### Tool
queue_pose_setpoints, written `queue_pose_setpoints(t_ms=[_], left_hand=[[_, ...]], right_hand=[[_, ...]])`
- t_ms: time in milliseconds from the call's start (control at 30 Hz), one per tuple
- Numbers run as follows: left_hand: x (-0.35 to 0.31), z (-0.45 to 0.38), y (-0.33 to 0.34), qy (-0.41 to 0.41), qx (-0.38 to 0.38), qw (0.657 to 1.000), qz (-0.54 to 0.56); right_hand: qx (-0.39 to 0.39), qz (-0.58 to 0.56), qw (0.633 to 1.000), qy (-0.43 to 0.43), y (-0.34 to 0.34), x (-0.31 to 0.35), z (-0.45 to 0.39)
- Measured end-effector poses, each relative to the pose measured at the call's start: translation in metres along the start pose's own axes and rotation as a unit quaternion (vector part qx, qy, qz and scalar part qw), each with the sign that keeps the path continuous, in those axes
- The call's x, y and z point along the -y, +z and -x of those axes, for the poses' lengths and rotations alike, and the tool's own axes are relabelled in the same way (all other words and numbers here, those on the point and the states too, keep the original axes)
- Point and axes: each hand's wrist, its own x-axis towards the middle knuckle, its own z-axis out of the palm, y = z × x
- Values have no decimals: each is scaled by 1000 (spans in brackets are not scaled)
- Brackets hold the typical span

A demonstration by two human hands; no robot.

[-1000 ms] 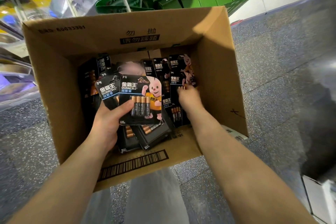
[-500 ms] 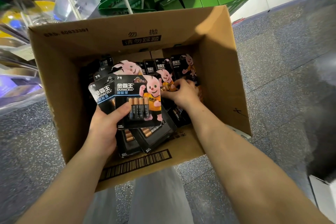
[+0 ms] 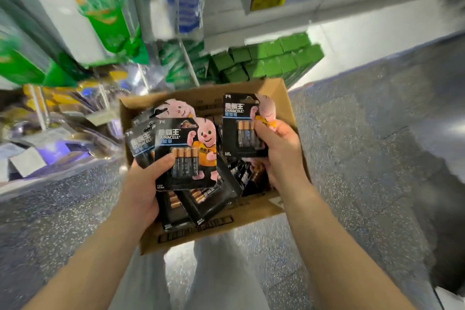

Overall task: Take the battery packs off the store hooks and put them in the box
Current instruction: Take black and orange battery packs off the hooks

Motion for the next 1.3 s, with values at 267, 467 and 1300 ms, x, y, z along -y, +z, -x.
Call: queue_pose_setpoints(t_ms=[267,467,1300], left_hand=[[-127,88,33,199,43,979,30],[-212,172,51,359,24,932,46],[-472,359,60,578,48,799,156]], right_hand=[[89,-49,982,-162,33,151,87],[165,0,940,-299,78,245,151],[252,-121,827,-489,239,510,304]])
